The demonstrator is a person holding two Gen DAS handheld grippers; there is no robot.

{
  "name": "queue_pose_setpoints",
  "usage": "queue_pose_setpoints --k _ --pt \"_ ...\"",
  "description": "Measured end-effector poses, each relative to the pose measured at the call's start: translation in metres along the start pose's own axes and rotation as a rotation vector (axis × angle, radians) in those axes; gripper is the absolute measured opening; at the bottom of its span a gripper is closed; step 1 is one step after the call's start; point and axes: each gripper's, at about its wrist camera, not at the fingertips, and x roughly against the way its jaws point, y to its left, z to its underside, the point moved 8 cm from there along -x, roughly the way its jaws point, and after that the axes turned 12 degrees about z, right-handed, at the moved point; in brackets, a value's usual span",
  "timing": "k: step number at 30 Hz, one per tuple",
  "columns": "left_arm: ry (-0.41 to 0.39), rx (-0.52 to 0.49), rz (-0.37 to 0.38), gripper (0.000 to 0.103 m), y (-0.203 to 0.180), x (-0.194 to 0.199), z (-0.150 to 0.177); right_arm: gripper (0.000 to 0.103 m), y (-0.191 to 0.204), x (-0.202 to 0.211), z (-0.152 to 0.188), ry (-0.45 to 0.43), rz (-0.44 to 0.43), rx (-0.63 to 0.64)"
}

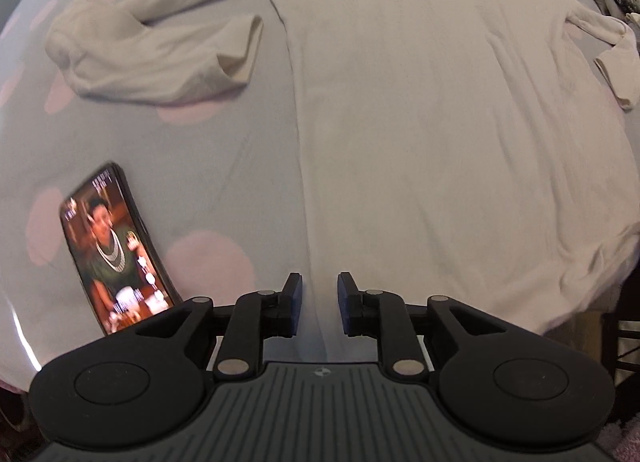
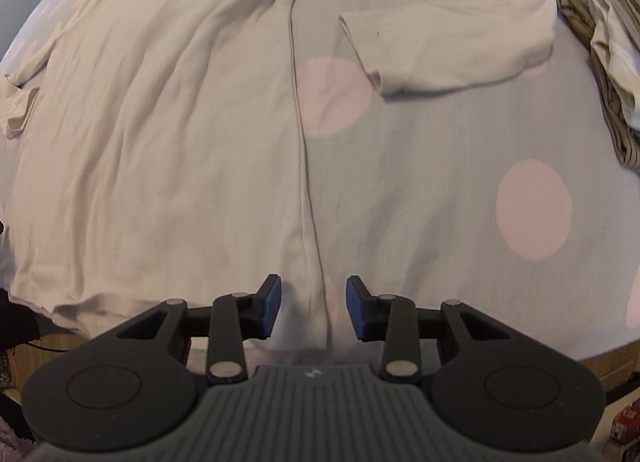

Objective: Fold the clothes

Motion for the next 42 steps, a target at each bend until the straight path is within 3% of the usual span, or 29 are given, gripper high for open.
queue_pose_setpoints --k 7,11,13,15,18,26,29,36,42 --pt "0.096 -0.007 0.039 0.03 -0.009 -0.011 0.03 0.039 0.005 -0.005 0.014 0.063 -0.025 -0.009" --pt "0.104 -0.028 0.035 0.03 -0.013 -0.011 0.032 0.027 0.009 -0.005 0.018 0.068 -0.023 0.006" --pt "0.11 -0.034 0.043 0.024 -0.014 -0.011 0.032 0.018 0.01 -0.002 0.018 0.06 -0.021 0.011" --pt "0.115 -0.05 0.046 0.012 -0.017 -0.01 0.032 0.016 0.011 0.001 0.018 0.053 -0.02 0.016" --pt "0.131 -0.074 0.038 0.006 -0.02 -0.007 0.032 0.014 0.015 0.008 0.018 0.051 -0.001 0.039" --pt "0.162 -0.178 0.05 0.004 -0.039 0.04 0.025 0.012 0.003 0.067 0.011 0.01 -0.011 0.049" --pt "0.181 -0.223 0.032 0.004 -0.043 0.061 0.029 0.011 -0.006 0.079 0.02 0.052 -0.001 0.065" --pt "0.284 -0.248 -0.019 0.004 -0.042 0.031 0.029 0.011 -0.005 0.043 0.054 0.183 0.063 0.149" --pt "0.308 -0.216 -0.037 0.006 -0.03 0.004 0.033 0.011 0.009 0.019 0.057 0.208 0.1 0.228"
